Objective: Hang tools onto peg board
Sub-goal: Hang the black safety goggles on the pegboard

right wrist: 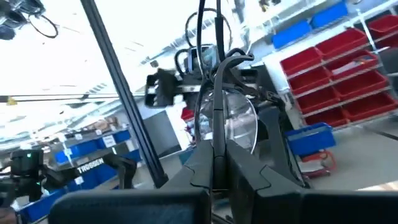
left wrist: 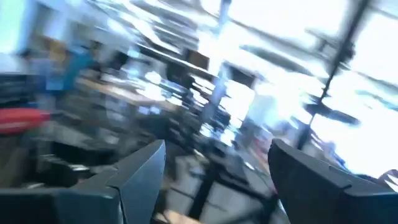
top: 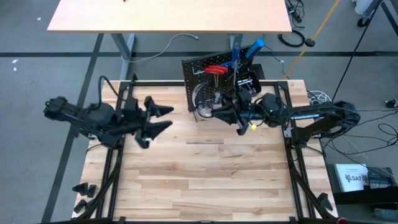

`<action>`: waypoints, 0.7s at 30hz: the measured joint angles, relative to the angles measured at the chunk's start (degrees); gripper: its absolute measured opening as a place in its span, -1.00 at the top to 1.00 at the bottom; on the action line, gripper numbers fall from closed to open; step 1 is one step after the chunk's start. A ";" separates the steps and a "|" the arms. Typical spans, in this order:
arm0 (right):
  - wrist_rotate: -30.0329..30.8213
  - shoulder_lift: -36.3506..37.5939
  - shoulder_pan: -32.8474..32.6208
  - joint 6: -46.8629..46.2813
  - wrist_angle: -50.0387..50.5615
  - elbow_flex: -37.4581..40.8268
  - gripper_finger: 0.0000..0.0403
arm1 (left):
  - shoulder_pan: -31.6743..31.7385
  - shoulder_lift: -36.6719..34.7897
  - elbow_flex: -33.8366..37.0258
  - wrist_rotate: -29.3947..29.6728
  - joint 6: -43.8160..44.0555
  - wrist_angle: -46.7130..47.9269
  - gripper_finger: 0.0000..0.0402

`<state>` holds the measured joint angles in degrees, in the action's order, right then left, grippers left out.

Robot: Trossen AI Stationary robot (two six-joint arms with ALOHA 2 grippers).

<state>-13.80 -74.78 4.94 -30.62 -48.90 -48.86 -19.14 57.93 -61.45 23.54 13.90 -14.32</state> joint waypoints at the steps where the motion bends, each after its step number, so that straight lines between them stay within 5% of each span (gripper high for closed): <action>1: -0.81 -0.60 0.06 -0.41 -2.21 0.93 0.94 | 0.04 0.26 1.19 2.54 0.33 -2.34 -0.41; 5: -1.58 -2.09 -0.17 -0.64 -4.03 1.71 0.94 | 0.09 3.12 2.80 9.63 0.62 -7.40 -0.41; 21: -4.74 -2.37 -0.68 -1.94 -5.12 1.66 0.94 | 1.95 10.73 2.28 4.20 0.71 -9.71 -0.41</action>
<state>-18.54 -77.14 4.26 -32.56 -54.02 -47.20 -17.20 68.66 -59.18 27.74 14.61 -24.03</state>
